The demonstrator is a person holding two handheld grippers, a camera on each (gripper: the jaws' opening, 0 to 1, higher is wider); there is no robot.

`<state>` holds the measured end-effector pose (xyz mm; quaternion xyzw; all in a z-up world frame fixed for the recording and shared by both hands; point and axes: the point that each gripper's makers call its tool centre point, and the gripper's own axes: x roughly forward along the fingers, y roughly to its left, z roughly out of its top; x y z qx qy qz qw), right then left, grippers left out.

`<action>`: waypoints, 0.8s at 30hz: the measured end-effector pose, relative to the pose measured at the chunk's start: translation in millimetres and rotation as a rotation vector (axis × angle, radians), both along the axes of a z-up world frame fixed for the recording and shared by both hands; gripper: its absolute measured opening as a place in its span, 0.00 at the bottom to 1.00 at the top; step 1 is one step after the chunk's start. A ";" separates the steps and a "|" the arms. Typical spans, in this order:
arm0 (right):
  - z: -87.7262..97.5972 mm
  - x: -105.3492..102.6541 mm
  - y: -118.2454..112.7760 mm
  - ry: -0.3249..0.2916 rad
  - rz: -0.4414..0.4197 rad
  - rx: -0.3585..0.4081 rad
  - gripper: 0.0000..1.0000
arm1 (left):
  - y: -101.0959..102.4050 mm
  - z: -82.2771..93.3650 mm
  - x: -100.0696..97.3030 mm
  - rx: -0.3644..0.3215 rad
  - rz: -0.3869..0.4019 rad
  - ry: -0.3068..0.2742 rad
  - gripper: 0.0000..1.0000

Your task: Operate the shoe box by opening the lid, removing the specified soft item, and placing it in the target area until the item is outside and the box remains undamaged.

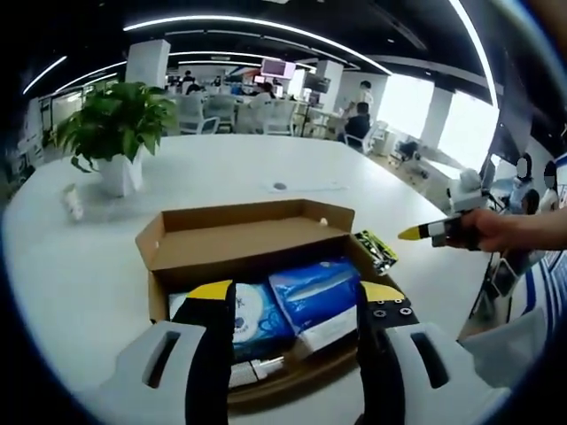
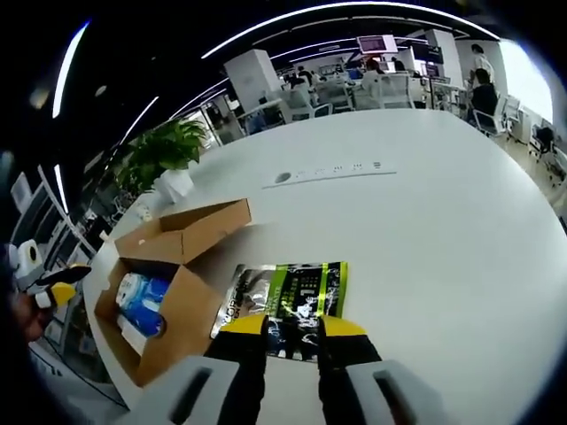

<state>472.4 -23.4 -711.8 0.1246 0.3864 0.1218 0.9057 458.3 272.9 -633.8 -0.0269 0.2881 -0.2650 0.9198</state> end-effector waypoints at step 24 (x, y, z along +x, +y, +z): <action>37.9 -10.3 28.8 -0.093 0.038 -0.022 0.29 | 32.0 17.4 5.4 -0.026 -0.002 -0.028 0.56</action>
